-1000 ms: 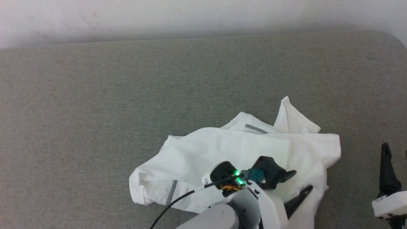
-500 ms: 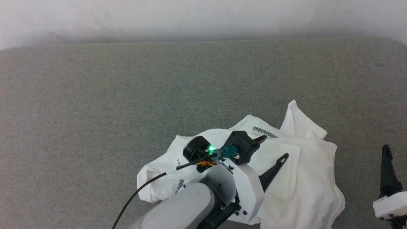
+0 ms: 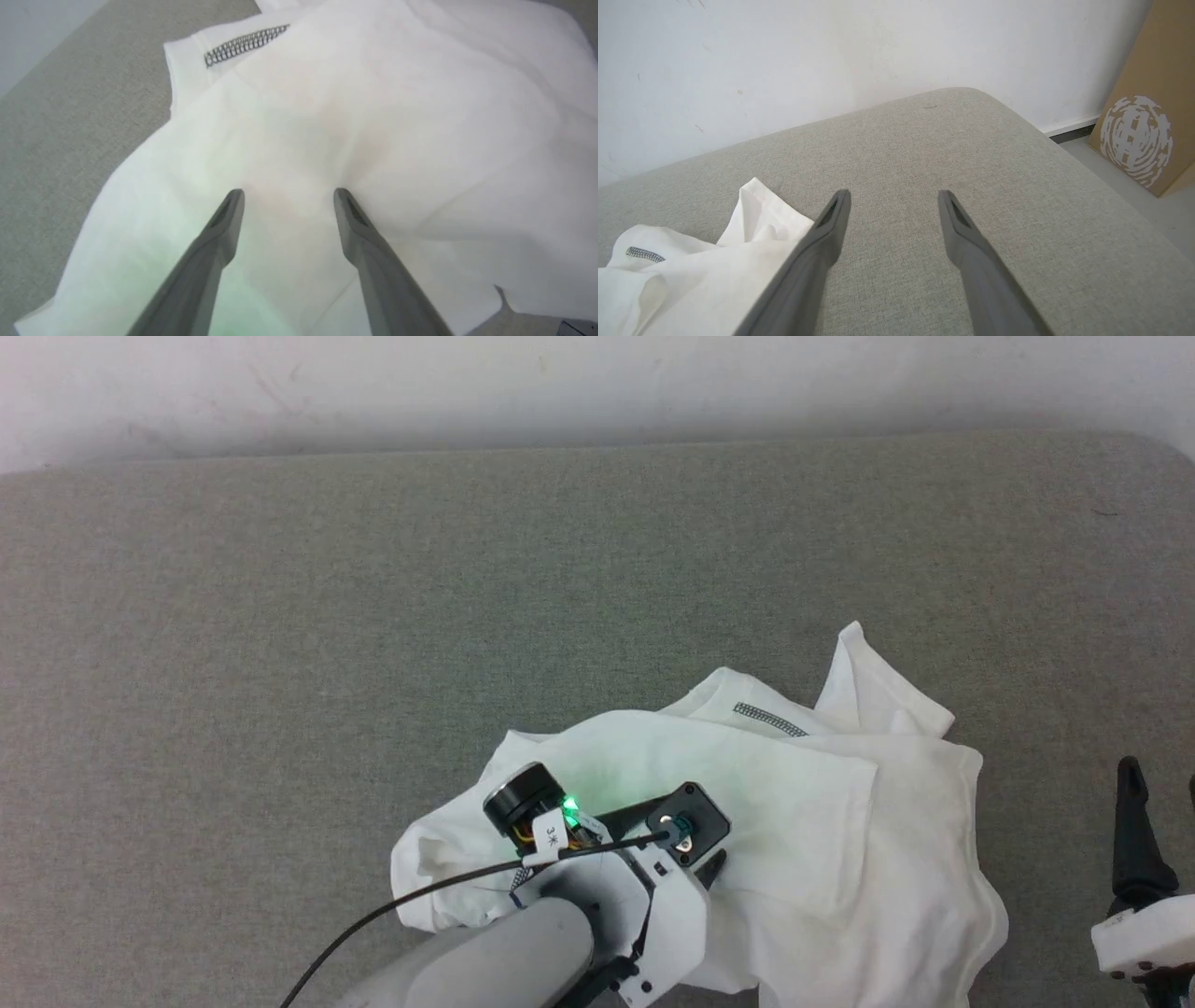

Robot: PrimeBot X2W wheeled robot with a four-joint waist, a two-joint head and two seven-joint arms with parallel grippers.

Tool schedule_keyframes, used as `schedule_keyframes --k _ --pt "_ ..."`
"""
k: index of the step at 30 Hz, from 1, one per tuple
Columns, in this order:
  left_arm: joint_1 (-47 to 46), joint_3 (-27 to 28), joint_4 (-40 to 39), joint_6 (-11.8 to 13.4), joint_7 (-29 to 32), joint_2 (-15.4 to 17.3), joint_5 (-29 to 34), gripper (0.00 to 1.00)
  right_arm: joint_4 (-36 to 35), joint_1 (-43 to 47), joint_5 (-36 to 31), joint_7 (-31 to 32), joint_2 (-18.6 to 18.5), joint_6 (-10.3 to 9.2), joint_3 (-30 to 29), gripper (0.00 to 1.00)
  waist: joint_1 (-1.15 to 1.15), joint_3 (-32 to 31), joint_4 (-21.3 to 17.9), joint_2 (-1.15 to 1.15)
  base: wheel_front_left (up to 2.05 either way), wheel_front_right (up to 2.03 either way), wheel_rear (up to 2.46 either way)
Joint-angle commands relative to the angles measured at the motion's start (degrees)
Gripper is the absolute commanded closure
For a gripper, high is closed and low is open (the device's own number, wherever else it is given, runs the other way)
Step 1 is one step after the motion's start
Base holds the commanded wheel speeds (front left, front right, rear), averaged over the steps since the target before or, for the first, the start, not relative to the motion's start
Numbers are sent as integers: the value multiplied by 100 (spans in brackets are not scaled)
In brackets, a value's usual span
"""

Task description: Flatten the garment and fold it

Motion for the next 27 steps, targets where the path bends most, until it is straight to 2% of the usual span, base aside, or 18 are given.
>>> schedule_keyframes --k 1,5,6,7,8,17,22,26,27 --pt "65 -39 77 -51 19 25 -50 0 -12 -40 -5 16 13 -3 11 0 0 15 -10 0 0 0 0" --pt "105 -67 286 -123 -52 -22 -133 0 -6 -61 2 24 13 -3 35 0 0 23 -13 0 0 0 0" --pt "109 -66 339 -136 -93 -42 -150 33 -5 -73 -1 28 13 -3 36 0 0 26 -12 0 0 0 0" --pt "106 -71 395 -153 -141 -59 -157 76 -5 -82 -5 28 13 -3 35 0 0 25 -9 0 0 0 0" --pt "107 -63 440 -174 -216 -82 -177 100 -5 -84 -9 27 13 -3 32 0 0 22 -4 0 0 0 0" --pt "95 59 660 -324 -706 -266 -398 100 -11 -33 -53 64 13 -3 -5 0 0 -120 51 0 0 0 0" --pt "28 314 470 -187 -1010 -276 -504 100 -40 7 -63 93 13 -3 -18 0 0 -222 94 0 0 0 0" --pt "-46 393 80 -72 -993 -57 -431 100 -66 46 -52 107 13 -3 -18 0 0 -254 133 0 0 0 0" --pt "-48 368 -26 -76 -935 43 -395 75 -76 55 -48 110 13 -3 -21 0 0 -251 144 0 0 0 0"
